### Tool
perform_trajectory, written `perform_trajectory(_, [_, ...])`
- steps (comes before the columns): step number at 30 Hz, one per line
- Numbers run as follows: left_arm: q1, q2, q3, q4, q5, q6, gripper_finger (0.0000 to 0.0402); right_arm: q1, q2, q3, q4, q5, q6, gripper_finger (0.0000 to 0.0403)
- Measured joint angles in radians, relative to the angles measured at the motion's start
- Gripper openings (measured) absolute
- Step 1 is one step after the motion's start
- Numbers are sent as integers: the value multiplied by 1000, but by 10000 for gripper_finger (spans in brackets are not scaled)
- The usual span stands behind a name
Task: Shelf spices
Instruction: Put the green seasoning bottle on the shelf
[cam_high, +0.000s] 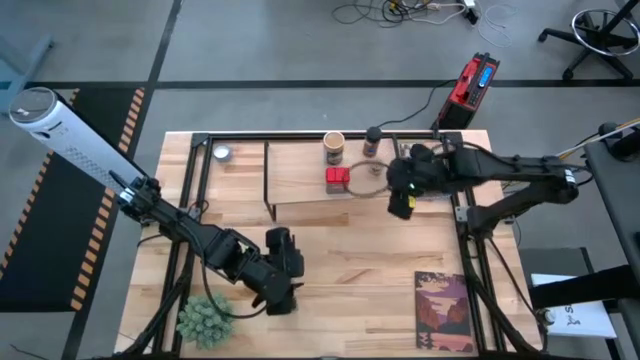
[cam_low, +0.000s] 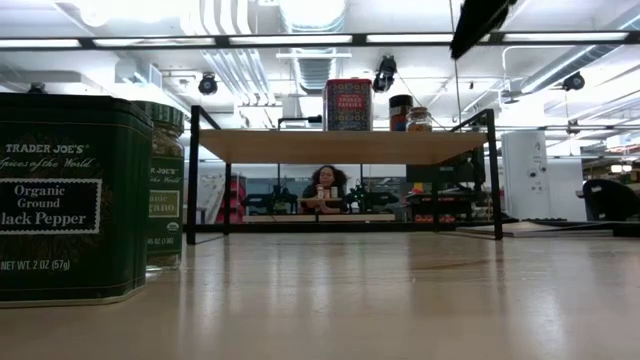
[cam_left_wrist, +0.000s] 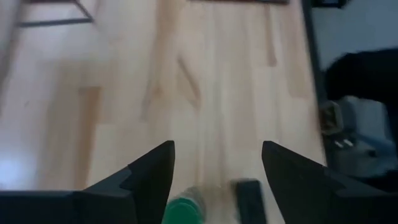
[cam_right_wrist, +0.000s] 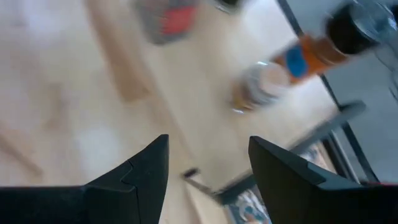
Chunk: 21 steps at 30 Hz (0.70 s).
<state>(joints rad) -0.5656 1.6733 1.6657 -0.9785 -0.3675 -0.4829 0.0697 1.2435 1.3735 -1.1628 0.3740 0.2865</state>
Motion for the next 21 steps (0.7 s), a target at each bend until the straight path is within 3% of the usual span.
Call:
perform_trajectory(5, [-28, 0, 0, -1, 100, -24, 224, 147, -12, -5, 114, 14, 33, 199])
perform_trajectory(12, [-53, 0, 0, -46, 201, -129, 216, 300, 2, -65, 396, 44, -51, 199])
perform_trajectory(21, [-60, 2, -1, -196, 168, -324, 210, 382, 76, -156, 673, 47, -118, 199])
